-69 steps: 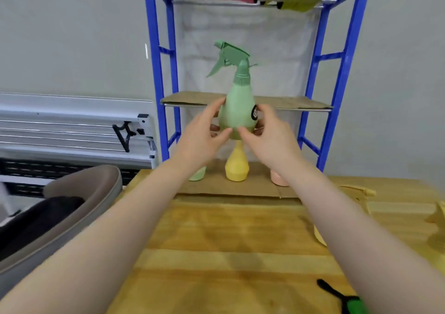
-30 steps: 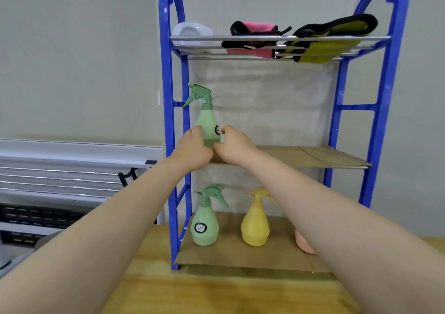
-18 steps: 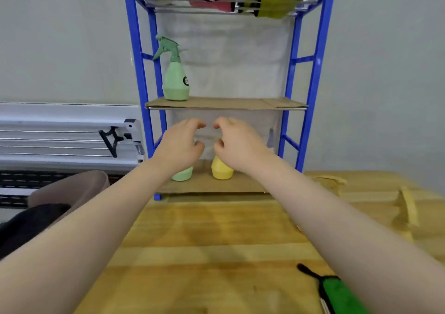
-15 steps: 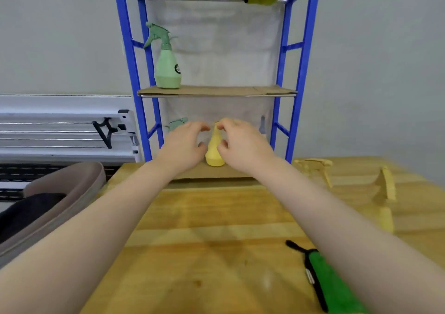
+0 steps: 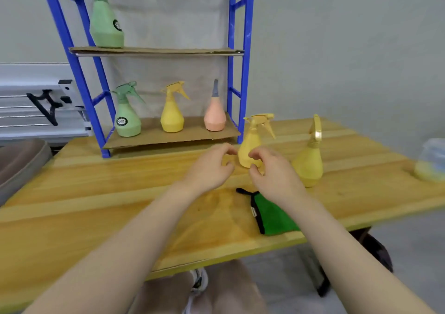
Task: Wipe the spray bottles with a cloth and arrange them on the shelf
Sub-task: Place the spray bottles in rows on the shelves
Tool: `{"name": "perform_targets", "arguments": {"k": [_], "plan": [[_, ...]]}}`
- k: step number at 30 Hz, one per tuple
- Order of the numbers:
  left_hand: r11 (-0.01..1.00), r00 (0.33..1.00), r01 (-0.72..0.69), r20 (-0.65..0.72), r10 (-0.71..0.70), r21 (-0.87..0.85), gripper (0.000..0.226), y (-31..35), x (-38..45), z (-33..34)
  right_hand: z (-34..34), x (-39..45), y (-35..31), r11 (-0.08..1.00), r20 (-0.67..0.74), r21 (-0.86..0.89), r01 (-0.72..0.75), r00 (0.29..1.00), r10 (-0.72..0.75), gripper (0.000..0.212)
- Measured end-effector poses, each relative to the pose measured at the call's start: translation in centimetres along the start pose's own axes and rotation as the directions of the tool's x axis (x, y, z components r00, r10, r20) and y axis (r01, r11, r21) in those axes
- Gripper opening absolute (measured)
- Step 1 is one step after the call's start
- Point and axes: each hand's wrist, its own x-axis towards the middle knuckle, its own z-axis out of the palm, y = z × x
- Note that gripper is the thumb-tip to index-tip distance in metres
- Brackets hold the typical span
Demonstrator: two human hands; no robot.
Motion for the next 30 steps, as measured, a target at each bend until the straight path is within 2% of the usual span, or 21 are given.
{"name": "perform_targets", "arguments": {"k": [4, 8, 12, 16, 18, 23, 26, 30], "plan": [[0.998, 0.984, 0.026, 0.180, -0.014, -0.063, 0.039, 1.3, 1.5, 4.5, -1.1, -2.2, 4.9, 0.987, -0.047, -0.001, -0.162, 0.986, 0.162, 0.025], [0.999, 0.947, 0.040, 0.320, -0.028, -0.033, 0.047, 2.3, 2.9, 8.2, -2.4, -4.1, 9.1, 0.945, -0.096, 0.016, -0.325, 0.941, 0.325, 0.014], [0.999, 0.910, 0.048, 0.412, -0.046, 0.005, 0.059, 2.7, 4.3, 10.7, -2.8, -4.5, 12.2, 0.904, -0.104, 0.045, -0.425, 0.898, 0.428, 0.027], [0.997, 0.889, 0.081, 0.452, -0.071, -0.003, 0.069, 3.4, 6.0, 11.8, -2.5, -3.5, 14.3, 0.878, -0.028, 0.055, -0.476, 0.878, 0.478, 0.062], [0.997, 0.883, 0.079, 0.464, -0.070, 0.000, 0.071, 3.9, 6.6, 12.3, -2.4, -3.0, 14.9, 0.867, 0.039, 0.092, -0.490, 0.872, 0.489, 0.072], [0.999, 0.892, 0.050, 0.451, -0.037, -0.017, 0.075, 4.9, 8.0, 13.8, -1.9, -1.9, 15.4, 0.861, 0.110, 0.152, -0.485, 0.874, 0.473, 0.072], [0.996, 0.901, 0.043, 0.434, -0.007, -0.072, 0.074, 5.5, 8.2, 14.3, -1.4, -1.7, 15.4, 0.871, 0.065, 0.164, -0.464, 0.886, 0.459, 0.071], [0.994, 0.942, 0.019, 0.334, 0.019, -0.108, 0.068, 5.5, 7.7, 14.2, -1.0, -2.0, 14.9, 0.886, -0.016, 0.168, -0.432, 0.898, 0.440, 0.071]]}}
